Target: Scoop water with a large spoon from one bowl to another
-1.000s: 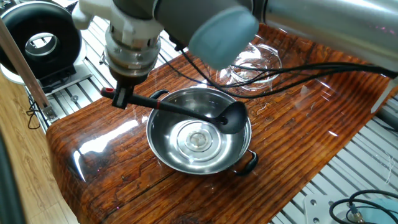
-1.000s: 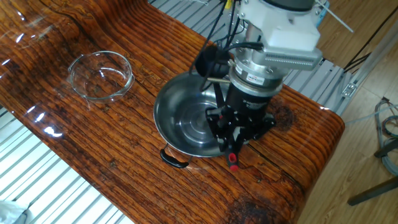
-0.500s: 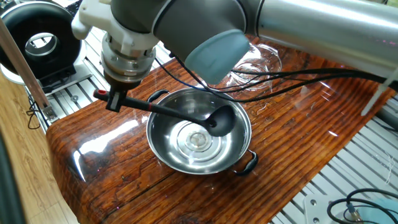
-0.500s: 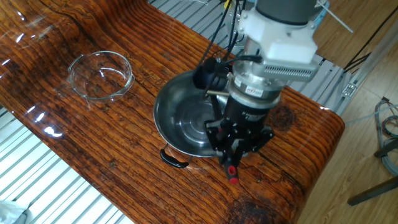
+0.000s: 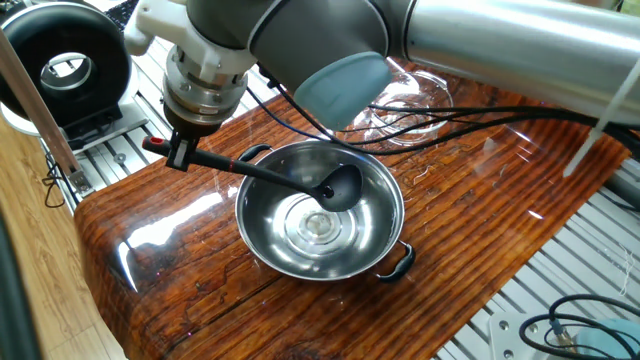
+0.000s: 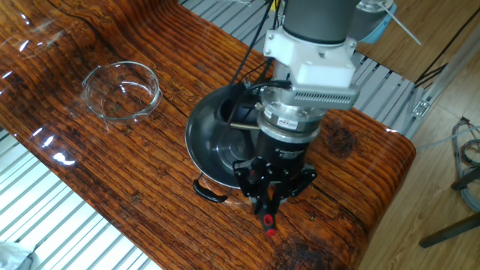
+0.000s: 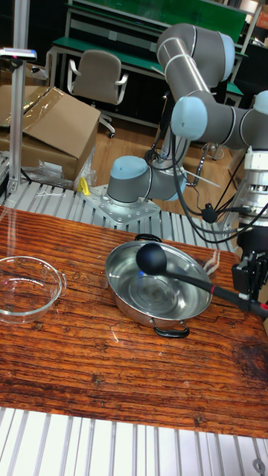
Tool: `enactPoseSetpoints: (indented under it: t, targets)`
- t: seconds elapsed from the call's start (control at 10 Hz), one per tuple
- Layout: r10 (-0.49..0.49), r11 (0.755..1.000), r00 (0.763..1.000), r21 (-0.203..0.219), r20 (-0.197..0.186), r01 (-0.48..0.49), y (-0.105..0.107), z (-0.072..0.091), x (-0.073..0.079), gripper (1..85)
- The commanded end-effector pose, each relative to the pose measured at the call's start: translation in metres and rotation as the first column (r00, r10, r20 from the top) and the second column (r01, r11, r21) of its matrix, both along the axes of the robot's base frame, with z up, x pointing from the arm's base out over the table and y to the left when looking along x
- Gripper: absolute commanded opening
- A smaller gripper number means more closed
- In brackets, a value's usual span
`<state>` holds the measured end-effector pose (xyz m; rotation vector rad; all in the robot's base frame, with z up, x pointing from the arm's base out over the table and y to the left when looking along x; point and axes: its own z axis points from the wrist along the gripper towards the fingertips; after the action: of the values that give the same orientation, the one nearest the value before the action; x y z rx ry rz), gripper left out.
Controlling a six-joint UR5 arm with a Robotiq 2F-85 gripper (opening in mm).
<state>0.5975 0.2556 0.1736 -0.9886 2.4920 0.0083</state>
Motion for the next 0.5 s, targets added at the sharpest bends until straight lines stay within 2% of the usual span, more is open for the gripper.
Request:
enactPoseSetpoints:
  t: [0.0,0.2,0.4]
  targets:
    - [0.001,1.0,1.0,0.014,0.014,-0.001,-0.003,-0.0056,0.0108,1.0]
    - [0.004,1.0,1.0,0.014,0.013,-0.004,-0.0036,-0.0105,0.0122,1.0]
    - [0.001,0.999,1.0,0.034,0.012,-0.001,0.0,-0.0138,0.0135,1.0]
